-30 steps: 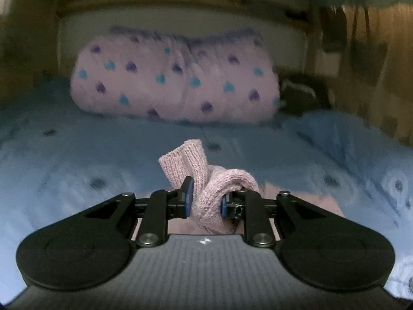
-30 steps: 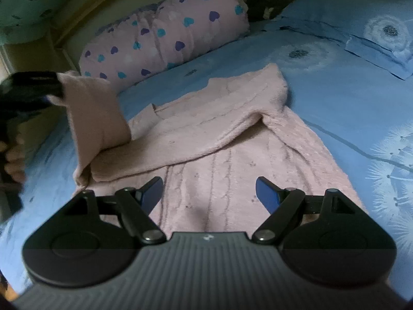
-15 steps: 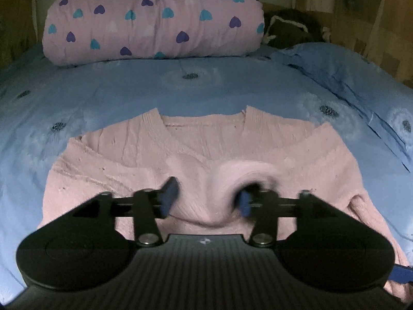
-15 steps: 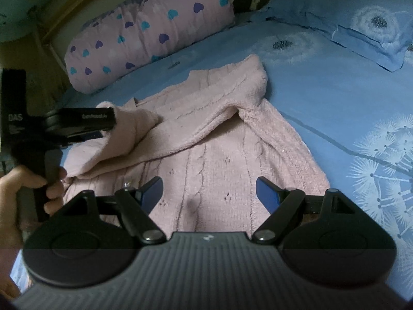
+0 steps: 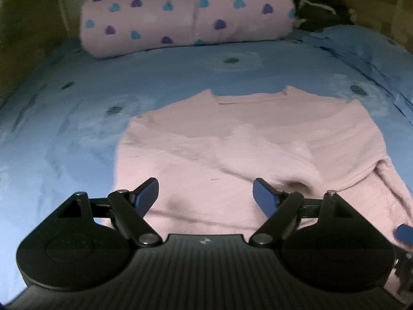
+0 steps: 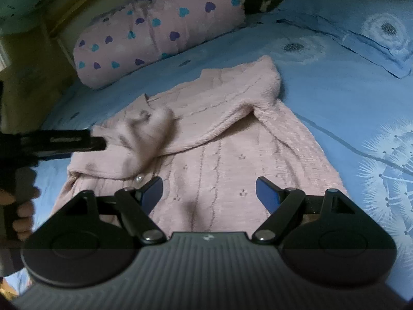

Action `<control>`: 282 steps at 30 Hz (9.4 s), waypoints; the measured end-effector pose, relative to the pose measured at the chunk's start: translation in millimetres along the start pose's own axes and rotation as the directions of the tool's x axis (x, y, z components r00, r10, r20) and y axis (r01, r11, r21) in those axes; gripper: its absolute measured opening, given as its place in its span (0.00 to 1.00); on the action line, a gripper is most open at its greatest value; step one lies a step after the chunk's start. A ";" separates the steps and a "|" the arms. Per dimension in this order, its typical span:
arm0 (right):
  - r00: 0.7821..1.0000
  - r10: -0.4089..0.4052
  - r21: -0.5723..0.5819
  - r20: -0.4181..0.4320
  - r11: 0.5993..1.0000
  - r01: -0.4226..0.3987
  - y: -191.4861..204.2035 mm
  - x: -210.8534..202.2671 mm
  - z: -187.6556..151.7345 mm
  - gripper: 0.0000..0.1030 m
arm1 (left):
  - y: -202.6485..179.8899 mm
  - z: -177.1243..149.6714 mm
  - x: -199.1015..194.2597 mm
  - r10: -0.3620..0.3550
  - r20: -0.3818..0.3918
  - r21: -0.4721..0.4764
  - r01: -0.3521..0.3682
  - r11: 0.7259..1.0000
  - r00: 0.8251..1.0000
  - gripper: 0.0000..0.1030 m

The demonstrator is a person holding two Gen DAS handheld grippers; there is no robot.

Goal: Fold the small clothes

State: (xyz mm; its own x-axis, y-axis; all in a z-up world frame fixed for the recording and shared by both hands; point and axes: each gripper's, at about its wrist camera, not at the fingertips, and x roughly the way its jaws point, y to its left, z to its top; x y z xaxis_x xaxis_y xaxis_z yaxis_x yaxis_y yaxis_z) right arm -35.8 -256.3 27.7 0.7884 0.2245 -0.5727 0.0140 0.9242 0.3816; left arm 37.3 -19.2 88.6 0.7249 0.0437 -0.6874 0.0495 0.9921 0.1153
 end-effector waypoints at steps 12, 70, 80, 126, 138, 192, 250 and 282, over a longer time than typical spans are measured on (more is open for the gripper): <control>0.999 -0.019 -0.085 0.026 0.996 0.021 17.3 1.6 -7.5 0.78 | 58.0 -14.5 -38.0 0.062 0.014 -0.052 -0.061 0.997 0.998 0.81; 0.947 -0.137 -0.444 0.292 0.857 0.261 134.8 54.1 159.6 0.15 | 88.3 17.8 45.0 -0.131 0.008 -0.201 0.130 0.971 0.991 0.81; 0.918 -0.353 -0.224 0.180 0.894 0.388 14.3 80.7 116.1 0.15 | 78.8 1.5 70.1 -0.110 -0.117 -0.158 0.091 0.983 0.987 0.81; 0.985 -0.146 -0.294 -0.095 0.949 0.112 12.4 159.6 123.9 0.16 | 98.9 4.8 80.8 -0.062 -0.055 -0.227 0.048 0.973 0.997 0.84; 0.994 -0.097 -0.203 -0.050 0.976 0.085 -17.6 75.6 125.5 0.29 | 94.0 3.0 73.0 -0.052 -0.049 -0.205 0.041 0.978 0.997 0.84; 0.994 -0.027 -0.272 -0.102 0.962 -0.001 31.0 -109.9 -55.5 0.43 | 114.4 -98.5 -122.4 -0.068 -0.019 -0.129 0.065 0.989 0.997 0.85; 0.988 -0.133 -0.350 0.078 0.924 0.152 40.0 -62.5 -109.8 0.75 | 32.6 -196.0 -90.0 -0.131 -0.023 0.119 0.133 0.984 0.991 1.00; 0.986 -0.120 -0.399 0.118 0.903 0.158 53.3 -56.0 -96.4 0.21 | 49.1 -190.1 -99.3 -0.037 0.125 -0.004 0.038 0.999 0.991 0.41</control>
State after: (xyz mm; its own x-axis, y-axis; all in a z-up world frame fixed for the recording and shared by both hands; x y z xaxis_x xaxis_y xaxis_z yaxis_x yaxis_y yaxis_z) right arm -138.5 -189.9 10.2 0.8481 0.0735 -0.5247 -0.1080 0.9935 -0.0353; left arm -162.8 47.6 26.2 0.8028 -0.0080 -0.5962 0.0740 0.9935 0.0863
